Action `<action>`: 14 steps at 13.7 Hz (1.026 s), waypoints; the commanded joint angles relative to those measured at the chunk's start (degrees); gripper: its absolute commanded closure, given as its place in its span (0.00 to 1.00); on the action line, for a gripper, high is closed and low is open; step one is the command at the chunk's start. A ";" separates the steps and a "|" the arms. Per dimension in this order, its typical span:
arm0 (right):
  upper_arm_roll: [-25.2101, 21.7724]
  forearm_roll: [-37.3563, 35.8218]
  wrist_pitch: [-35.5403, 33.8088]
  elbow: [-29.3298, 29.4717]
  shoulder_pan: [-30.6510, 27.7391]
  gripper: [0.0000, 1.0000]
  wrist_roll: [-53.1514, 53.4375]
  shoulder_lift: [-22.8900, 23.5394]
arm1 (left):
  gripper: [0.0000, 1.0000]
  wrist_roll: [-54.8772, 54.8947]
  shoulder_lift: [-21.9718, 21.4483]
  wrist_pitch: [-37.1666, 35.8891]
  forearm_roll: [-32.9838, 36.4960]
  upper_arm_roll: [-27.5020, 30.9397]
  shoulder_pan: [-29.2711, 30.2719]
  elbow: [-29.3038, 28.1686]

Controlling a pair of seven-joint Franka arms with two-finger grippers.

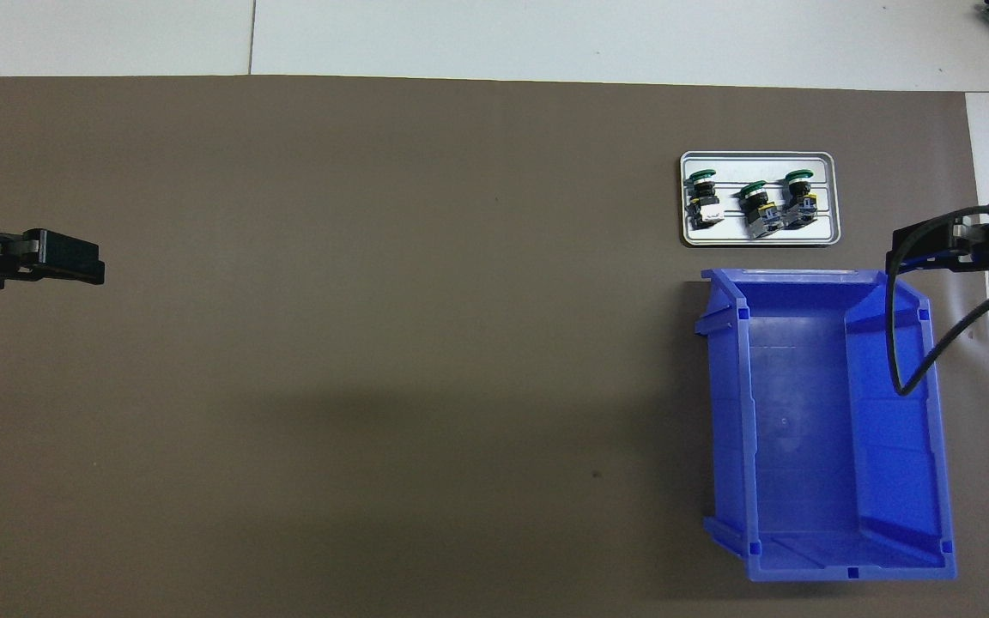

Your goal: Place and press button with both arms

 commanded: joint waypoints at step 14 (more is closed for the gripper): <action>0.15 0.32 2.59 -2.01 -0.34 0.08 -1.19 -0.47 | 0.00 0.31 -1.11 -0.49 0.78 -0.01 0.21 -0.96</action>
